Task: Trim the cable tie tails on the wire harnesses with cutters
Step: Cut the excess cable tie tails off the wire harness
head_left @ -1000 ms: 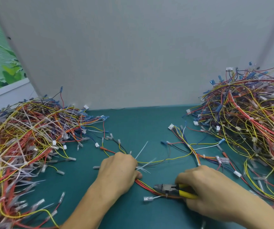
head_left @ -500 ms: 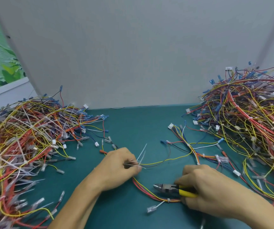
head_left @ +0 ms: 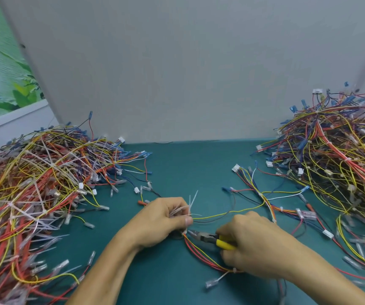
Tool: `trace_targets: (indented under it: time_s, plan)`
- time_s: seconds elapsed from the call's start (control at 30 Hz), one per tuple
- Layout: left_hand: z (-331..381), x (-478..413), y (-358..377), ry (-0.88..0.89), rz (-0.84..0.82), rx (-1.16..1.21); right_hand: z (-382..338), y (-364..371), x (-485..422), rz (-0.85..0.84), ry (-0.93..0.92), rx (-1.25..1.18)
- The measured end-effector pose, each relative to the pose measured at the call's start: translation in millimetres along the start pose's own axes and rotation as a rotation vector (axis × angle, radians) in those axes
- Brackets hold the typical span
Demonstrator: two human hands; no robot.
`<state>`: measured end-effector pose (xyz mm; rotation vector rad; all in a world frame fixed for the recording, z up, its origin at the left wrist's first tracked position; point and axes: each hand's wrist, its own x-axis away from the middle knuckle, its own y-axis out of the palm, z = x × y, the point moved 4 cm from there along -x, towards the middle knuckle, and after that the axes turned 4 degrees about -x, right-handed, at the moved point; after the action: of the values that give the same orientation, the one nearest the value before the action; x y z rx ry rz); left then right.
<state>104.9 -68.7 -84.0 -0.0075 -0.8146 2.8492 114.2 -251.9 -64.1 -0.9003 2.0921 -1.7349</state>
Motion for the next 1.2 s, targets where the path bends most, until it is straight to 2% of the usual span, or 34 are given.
trace_targets:
  time_s: [0.37, 0.83, 1.2]
  plan:
    - [-0.6, -0.9, -0.2, 0.011, 0.000, 0.055, -2.9, 0.7, 0.8, 0.006, 0.092, 0.043]
    - [-3.8, -1.9, -0.6, 0.016, 0.013, 0.009, -10.0, 8.1, -5.5, 0.055, 0.102, 0.117]
    - [-11.8, -3.6, -1.5, -0.023, 0.055, -0.070, -13.7, 18.6, -7.4, 0.103, 0.043, 0.210]
